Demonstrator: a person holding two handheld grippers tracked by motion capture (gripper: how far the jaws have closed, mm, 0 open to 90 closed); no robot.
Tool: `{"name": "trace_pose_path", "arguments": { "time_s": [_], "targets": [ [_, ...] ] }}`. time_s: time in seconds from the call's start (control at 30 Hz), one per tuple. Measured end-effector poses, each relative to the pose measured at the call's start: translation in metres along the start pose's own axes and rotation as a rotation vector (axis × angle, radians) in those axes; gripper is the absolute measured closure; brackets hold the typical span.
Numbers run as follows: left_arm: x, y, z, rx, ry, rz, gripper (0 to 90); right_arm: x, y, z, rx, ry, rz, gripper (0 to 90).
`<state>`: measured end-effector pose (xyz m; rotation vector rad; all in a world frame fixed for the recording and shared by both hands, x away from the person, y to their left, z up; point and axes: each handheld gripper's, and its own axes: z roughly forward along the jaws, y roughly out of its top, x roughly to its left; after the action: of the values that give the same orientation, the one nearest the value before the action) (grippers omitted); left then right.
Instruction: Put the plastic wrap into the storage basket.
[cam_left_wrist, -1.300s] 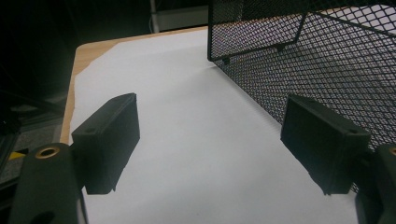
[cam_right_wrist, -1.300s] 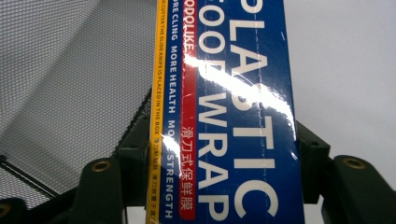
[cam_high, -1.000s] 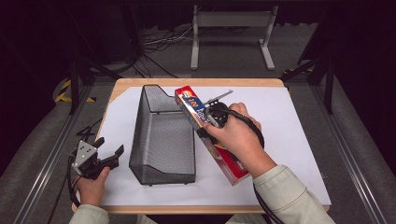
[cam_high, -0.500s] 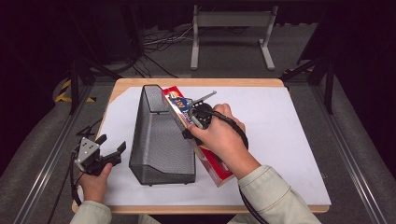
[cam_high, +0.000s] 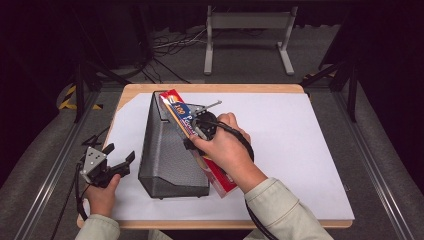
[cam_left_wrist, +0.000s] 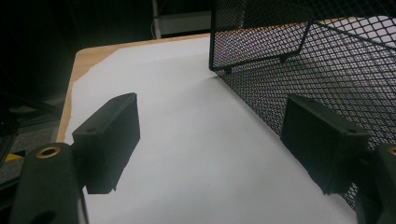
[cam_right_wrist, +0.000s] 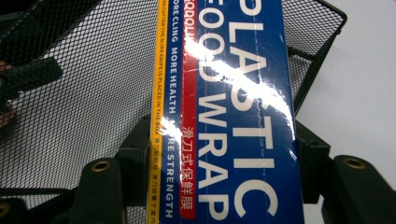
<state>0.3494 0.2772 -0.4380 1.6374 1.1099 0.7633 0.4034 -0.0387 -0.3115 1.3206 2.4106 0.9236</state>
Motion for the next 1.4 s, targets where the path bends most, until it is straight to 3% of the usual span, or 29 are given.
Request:
{"name": "trace_pose_path", "arguments": {
  "time_s": [0.2, 0.5, 1.2, 1.3, 1.4],
  "targets": [
    [0.001, -0.001, -0.001, 0.002, 0.002, 0.002, 20.6, 0.002, -0.004, 0.013, -0.017, 0.010, 0.004, 39.1],
    [0.002, -0.001, -0.003, 0.000, 0.005, 0.001, 20.6, 0.006, -0.006, 0.025, 0.005, 0.006, 0.020, 39.0],
    [0.003, -0.002, -0.004, -0.001, 0.009, -0.006, 20.5, 0.003, 0.005, 0.046, 0.128, 0.002, 0.050, 38.0],
    [0.003, -0.002, -0.004, -0.002, 0.008, -0.006, 20.5, 0.002, 0.006, 0.047, 0.121, 0.012, 0.050, 37.3],
    [0.002, -0.002, -0.004, -0.003, 0.007, -0.006, 20.5, 0.005, 0.009, 0.041, 0.057, 0.037, 0.058, 30.8]
  ]
}}
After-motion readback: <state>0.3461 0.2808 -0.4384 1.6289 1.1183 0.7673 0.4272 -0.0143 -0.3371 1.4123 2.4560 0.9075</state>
